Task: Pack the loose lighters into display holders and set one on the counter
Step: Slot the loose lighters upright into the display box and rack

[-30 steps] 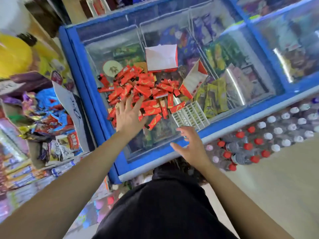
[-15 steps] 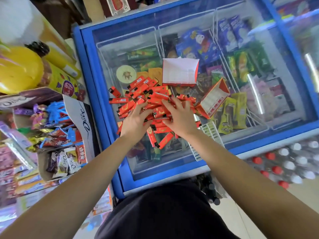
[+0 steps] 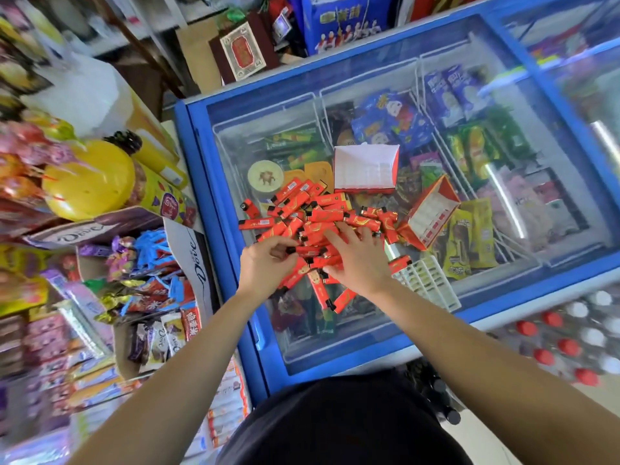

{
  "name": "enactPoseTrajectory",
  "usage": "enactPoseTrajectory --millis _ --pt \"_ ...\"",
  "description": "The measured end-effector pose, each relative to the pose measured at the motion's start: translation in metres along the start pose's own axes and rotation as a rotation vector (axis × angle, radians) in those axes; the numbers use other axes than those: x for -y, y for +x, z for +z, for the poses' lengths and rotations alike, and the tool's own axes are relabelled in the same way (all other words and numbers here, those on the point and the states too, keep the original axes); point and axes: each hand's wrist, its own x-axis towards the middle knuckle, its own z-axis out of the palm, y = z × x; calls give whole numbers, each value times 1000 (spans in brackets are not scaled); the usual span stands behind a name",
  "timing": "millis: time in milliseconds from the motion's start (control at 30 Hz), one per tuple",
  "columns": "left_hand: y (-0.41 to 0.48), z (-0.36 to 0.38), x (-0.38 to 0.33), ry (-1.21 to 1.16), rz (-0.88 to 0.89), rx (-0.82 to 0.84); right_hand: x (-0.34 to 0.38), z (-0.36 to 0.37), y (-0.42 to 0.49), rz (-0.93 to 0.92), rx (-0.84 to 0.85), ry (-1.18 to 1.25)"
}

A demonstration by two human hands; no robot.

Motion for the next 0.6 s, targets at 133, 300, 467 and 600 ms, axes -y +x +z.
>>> enactPoseTrajectory --millis 133,300,467,600 --pt "-11 -15 -4 -81 -44 -66 11 -3 11 43 83 -67" --pt "-38 -23 -1 -154 -70 -67 7 -2 15 -3 99 32" --pt "-60 -20 -7 -198 -91 -78 -8 1 16 -4 119 179" --pt "-70 -15 -11 -227 -97 -91 -16 -3 10 41 43 472"
